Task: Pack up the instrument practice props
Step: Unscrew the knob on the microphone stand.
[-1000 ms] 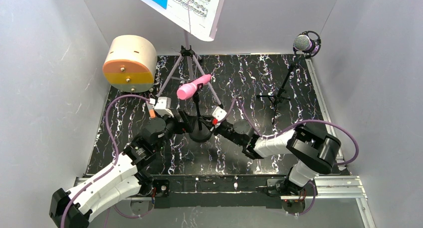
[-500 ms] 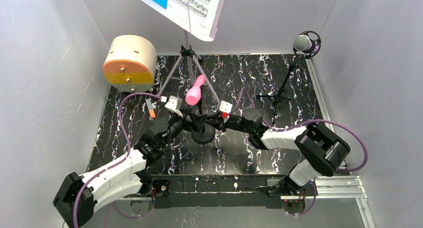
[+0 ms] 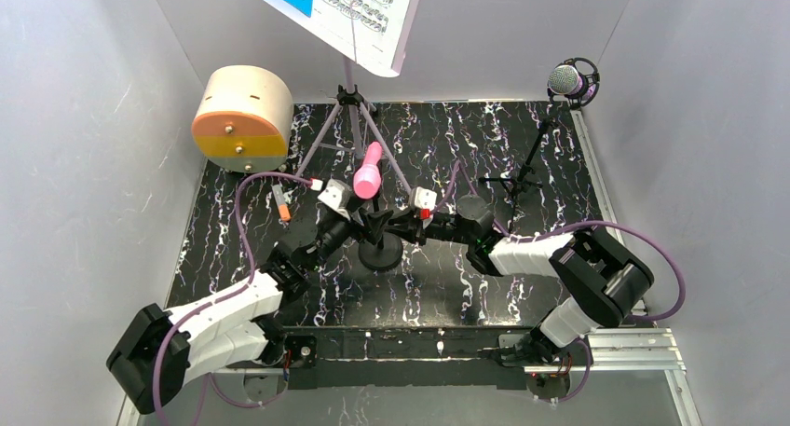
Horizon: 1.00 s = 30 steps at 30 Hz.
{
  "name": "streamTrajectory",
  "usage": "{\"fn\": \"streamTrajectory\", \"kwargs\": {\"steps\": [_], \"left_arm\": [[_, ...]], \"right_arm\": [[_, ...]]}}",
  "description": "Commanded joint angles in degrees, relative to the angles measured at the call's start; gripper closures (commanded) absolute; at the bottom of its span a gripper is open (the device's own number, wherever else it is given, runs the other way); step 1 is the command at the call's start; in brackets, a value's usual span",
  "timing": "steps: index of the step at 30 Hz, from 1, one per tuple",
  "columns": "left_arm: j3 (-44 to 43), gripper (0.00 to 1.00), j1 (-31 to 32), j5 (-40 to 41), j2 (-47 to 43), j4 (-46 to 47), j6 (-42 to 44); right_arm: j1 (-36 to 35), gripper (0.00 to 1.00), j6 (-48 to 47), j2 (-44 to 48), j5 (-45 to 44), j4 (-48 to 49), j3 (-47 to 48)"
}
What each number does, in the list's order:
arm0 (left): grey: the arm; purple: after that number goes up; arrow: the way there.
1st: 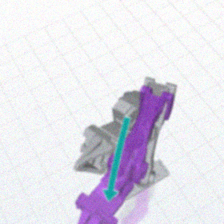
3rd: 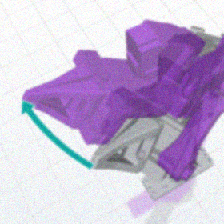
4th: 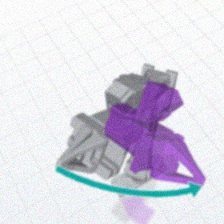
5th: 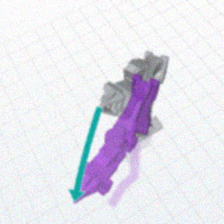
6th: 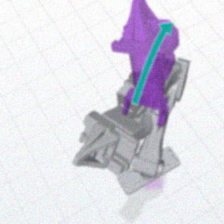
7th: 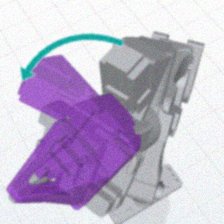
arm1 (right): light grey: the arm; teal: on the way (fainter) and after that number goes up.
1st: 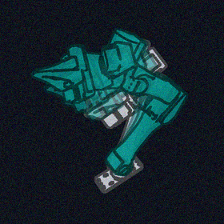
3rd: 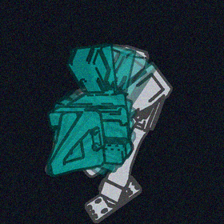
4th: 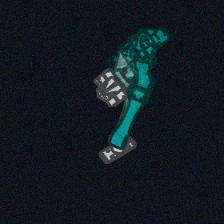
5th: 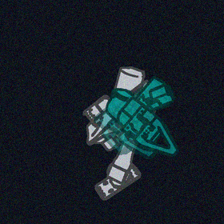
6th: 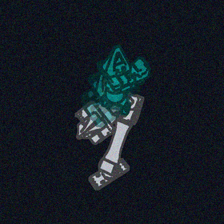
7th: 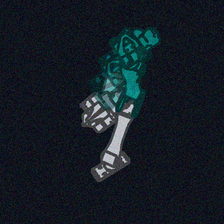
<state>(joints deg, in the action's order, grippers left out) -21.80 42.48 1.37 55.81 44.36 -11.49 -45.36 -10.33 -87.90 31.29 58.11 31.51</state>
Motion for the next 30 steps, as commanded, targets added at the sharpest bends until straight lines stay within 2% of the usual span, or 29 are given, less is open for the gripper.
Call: {"fn": "streamTrajectory", "kwargs": {"steps": [1, 6, 10, 17, 23, 30], "left_arm": [[-0.93, 0.33, -0.32, -1.36, 2.01, 4.09, 3.61], [-0.41, 0.47, -0.61, -2.99, 0.25, 4.16, 4.89], [-0.62, 0.75, -0.56, -3.89, 0.14, 4.16, 5.71], [-1.37, 0.97, -0.60, -7.04, 1.55, 4.07, 6.63], [-0.11, 1.00, -0.58, -8.30, 0.41, 3.47, 7.21], [0.53, 1.00, -0.27, -7.13, -0.59, 2.89, 7.91]], "right_arm": [[0.32, 0.99, 0.72, -1.14, 3.24, -1.68, -0.26], [0.63, 0.98, -0.38, -0.46, 3.71, -2.33, -0.65], [0.76, 0.97, -1.57, -1.24, 3.79, -2.65, -0.49], [0.80, 0.93, -4.15, -1.13, 4.77, -1.97, -1.30], [0.80, 0.77, -9.35, 0.00, 4.66, -6.21, -0.23], [0.80, 0.70, -13.57, 0.08, 5.83, -11.75, 1.68]]}}
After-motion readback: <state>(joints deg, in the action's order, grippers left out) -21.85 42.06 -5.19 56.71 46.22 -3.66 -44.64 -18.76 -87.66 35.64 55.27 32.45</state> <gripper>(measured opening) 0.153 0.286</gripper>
